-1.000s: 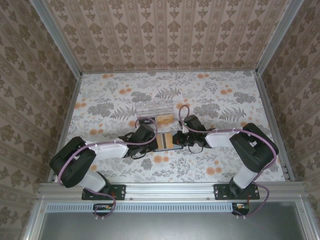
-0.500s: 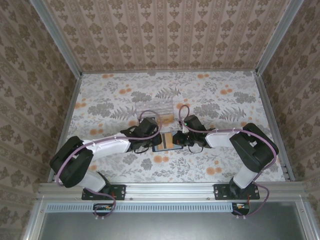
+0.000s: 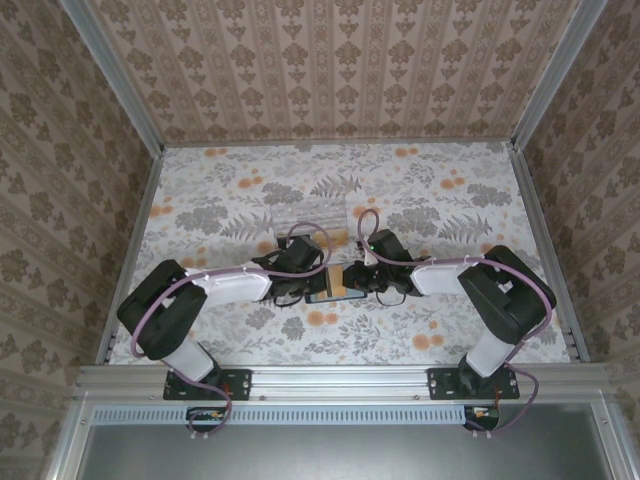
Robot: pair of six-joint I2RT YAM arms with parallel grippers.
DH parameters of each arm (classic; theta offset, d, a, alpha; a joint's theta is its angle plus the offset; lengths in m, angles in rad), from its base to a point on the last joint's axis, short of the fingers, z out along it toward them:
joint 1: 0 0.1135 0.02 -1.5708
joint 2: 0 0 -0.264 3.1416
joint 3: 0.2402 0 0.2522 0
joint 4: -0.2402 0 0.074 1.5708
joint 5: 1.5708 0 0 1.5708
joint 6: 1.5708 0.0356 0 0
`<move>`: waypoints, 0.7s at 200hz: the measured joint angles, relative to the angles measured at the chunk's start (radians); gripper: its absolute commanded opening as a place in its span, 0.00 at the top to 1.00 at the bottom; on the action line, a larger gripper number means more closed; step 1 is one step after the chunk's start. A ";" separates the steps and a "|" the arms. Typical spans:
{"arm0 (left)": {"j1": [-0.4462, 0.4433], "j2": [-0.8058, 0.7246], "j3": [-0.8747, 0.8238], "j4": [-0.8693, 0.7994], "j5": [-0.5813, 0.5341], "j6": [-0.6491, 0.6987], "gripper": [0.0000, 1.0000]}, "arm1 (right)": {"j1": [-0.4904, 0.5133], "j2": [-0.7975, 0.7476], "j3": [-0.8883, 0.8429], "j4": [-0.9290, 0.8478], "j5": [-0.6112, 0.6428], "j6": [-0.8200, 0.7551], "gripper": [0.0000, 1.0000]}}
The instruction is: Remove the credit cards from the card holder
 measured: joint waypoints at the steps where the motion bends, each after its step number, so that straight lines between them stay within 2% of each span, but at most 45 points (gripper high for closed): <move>1: 0.000 0.000 0.000 0.000 0.000 0.000 1.00 | 0.000 0.001 0.000 0.000 0.000 0.000 0.83; 41: -0.001 0.001 0.000 0.000 0.000 -0.004 1.00 | -0.002 0.024 -0.006 0.047 -0.024 0.022 0.83; 58: -0.001 0.001 0.000 0.000 -0.001 -0.005 1.00 | -0.004 0.026 -0.009 0.055 -0.027 0.027 0.95; 73: -0.001 0.001 0.000 0.000 -0.004 -0.005 1.00 | -0.008 0.026 -0.016 0.067 -0.030 0.035 1.00; 140: -0.006 0.001 0.000 0.003 -0.003 -0.005 1.00 | -0.043 0.006 -0.066 0.116 -0.055 0.040 1.00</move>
